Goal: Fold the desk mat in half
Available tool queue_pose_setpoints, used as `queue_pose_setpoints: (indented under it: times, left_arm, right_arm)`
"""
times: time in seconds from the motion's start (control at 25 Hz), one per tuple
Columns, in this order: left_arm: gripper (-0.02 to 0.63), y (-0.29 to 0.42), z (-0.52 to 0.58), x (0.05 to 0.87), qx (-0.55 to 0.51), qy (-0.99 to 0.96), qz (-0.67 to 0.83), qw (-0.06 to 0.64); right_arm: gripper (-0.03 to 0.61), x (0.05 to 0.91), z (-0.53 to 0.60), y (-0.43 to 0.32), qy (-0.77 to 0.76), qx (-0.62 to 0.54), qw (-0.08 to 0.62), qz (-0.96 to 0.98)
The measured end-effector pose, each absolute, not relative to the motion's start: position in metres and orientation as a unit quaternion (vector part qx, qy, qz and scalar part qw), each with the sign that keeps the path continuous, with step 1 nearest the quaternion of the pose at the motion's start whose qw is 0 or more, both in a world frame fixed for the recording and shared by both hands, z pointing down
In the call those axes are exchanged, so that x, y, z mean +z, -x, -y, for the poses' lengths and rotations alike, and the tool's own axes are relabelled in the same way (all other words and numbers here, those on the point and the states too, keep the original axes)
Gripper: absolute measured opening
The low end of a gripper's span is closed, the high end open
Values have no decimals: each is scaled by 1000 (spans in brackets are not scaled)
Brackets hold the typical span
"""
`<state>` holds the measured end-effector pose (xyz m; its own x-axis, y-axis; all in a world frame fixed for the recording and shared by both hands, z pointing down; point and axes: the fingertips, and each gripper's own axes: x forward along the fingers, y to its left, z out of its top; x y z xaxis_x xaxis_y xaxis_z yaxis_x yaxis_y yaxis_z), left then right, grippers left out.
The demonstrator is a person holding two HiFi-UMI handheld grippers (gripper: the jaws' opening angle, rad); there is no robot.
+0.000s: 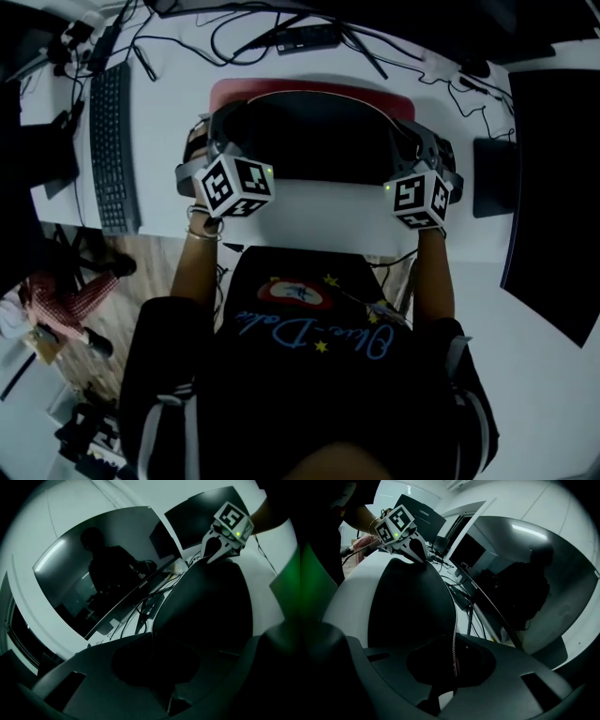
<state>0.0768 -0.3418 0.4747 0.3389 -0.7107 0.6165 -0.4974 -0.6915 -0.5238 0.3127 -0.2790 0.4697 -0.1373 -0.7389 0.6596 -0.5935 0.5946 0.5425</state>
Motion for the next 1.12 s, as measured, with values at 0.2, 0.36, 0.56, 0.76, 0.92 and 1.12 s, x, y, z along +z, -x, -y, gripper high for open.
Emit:
queue_pose_setpoints:
  times: [0.2, 0.36, 0.56, 0.76, 0.92, 1.12]
  left_arm:
    - [17, -80, 363, 492, -462, 797, -373, 113]
    - [17, -85, 371, 507, -474, 790, -374, 105]
    - [17, -90, 382, 521, -505, 773, -368, 109]
    - [21, -93, 388, 533, -531, 758, -360, 115]
    - [24, -94, 392, 541, -547, 749, -353, 127]
    - [47, -93, 392, 541, -537, 752, -360, 129]
  right_arm:
    - [17, 488, 298, -316, -425, -72, 500, 751]
    - [17, 502, 306, -320, -416, -64, 512, 749]
    - [17, 518, 314, -322, -401, -62, 527, 747]
    - [17, 528, 319, -323, -387, -66, 538, 746]
    - [41, 532, 323, -325, -393, -71, 538, 742]
    - [161, 526, 331, -337, -429, -46, 507, 747]
